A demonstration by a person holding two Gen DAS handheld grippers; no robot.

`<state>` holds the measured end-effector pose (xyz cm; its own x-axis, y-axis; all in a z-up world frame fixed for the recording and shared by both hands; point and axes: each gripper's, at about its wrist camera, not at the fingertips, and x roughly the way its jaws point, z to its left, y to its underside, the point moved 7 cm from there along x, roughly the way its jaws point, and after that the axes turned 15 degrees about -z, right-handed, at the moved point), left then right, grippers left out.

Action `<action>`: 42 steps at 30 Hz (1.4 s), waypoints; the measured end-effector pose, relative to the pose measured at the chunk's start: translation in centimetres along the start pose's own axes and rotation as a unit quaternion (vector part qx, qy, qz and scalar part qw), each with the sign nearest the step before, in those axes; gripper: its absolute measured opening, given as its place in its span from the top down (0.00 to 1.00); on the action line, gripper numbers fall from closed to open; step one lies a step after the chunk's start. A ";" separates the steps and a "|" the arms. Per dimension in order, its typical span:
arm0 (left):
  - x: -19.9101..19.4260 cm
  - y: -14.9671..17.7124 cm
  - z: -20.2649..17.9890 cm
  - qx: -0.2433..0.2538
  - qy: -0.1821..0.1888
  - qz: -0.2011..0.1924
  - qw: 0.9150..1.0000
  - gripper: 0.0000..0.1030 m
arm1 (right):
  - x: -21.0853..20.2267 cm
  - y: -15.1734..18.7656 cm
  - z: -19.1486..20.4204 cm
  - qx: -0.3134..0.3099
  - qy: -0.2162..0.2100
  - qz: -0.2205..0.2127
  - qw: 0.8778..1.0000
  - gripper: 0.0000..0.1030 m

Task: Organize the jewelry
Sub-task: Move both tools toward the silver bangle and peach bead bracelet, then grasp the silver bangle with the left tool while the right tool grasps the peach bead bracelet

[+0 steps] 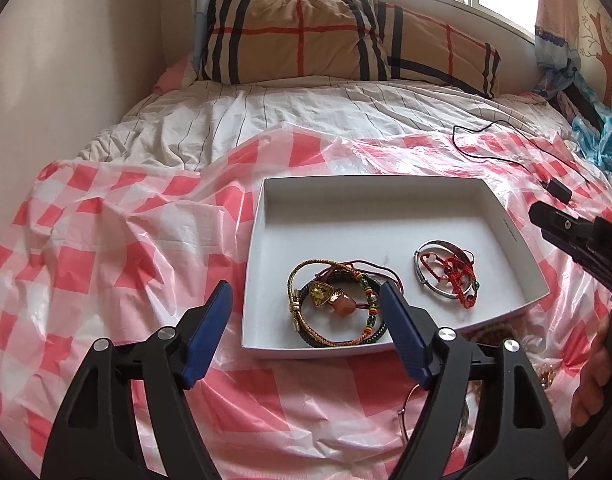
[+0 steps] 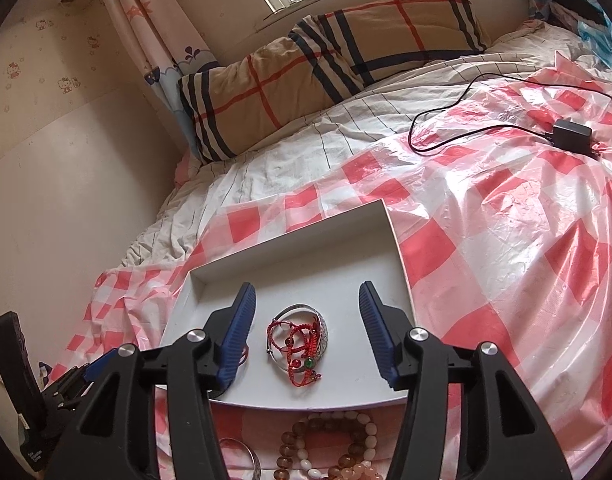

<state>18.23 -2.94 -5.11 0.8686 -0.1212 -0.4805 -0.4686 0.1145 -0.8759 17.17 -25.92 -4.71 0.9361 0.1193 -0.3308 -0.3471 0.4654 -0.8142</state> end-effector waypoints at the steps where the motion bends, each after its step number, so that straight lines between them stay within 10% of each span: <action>1: -0.4 0.1 -0.4 0.008 0.007 0.001 1.000 0.30 | -0.3 -0.3 -0.2 0.001 0.000 0.000 1.000 0.49; 13: -1.9 5.7 -7.3 0.151 0.077 0.061 0.984 0.30 | -5.4 0.6 -5.0 -0.020 0.053 0.044 0.997 0.46; 30: -0.9 9.2 -7.2 0.152 0.118 0.110 0.975 0.48 | -4.8 10.7 -2.2 -0.153 0.016 0.203 0.967 0.46; 36: -1.2 9.0 -5.3 0.205 0.066 0.104 0.971 0.53 | -6.3 12.4 0.8 -0.168 -0.063 0.228 0.957 0.47; 42: -1.4 8.5 -3.7 0.170 0.070 0.116 0.976 0.53 | -7.0 12.7 1.1 -0.171 -0.056 0.224 0.958 0.47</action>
<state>12.48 -5.46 -12.05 0.7035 -0.1830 -0.6867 -0.5497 0.4723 -0.6890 6.30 -19.86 -12.27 0.6824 0.3412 -0.6465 -0.6960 0.0331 -0.7172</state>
